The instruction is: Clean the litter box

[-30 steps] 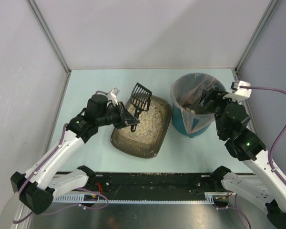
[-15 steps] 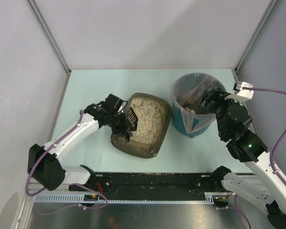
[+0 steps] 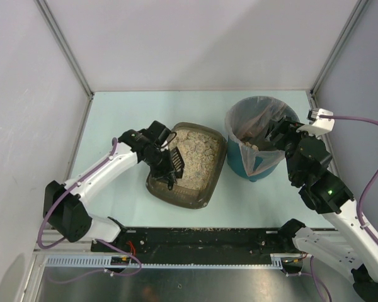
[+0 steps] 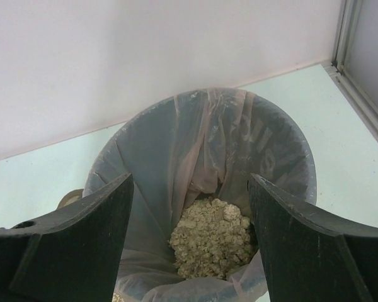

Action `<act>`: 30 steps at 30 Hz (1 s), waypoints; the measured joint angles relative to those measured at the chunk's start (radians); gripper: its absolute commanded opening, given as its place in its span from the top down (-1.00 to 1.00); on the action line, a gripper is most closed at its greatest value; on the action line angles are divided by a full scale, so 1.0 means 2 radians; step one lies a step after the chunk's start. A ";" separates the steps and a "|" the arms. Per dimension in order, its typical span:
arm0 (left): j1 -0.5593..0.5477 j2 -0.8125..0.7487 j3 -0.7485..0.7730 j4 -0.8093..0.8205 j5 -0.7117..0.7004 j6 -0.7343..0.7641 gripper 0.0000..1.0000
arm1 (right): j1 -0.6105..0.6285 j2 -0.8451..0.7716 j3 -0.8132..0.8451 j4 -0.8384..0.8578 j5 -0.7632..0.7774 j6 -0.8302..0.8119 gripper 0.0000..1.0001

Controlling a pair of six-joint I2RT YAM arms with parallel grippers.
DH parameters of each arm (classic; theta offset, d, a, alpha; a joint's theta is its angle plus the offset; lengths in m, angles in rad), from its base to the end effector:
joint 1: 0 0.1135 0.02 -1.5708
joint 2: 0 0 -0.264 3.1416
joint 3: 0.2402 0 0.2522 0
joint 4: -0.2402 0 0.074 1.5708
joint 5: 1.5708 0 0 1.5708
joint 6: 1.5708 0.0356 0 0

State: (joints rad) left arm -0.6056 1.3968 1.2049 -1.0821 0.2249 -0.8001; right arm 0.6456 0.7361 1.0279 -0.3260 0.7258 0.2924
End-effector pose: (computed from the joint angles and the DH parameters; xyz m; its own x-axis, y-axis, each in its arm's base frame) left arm 0.2076 -0.1534 0.2817 -0.9843 -0.1691 -0.0507 -0.1401 0.9230 -0.3584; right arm 0.1279 0.0667 0.4152 -0.0031 0.2676 -0.9635 0.0843 0.9602 0.2664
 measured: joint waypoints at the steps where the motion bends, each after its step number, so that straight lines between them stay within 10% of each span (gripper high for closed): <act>1: 0.000 0.000 0.000 -0.001 0.008 -0.007 1.00 | 0.000 0.000 0.000 -0.001 0.000 0.002 -0.55; 30: 0.048 0.052 -0.062 0.119 0.195 -0.155 1.00 | -0.001 -0.010 -0.016 -0.012 0.015 0.013 -0.57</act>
State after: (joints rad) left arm -0.5102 1.5017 1.0805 -0.8433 0.6155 -1.1103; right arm 0.6437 0.7151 0.9951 -0.3492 0.7563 0.3187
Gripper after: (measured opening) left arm 0.187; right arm 0.781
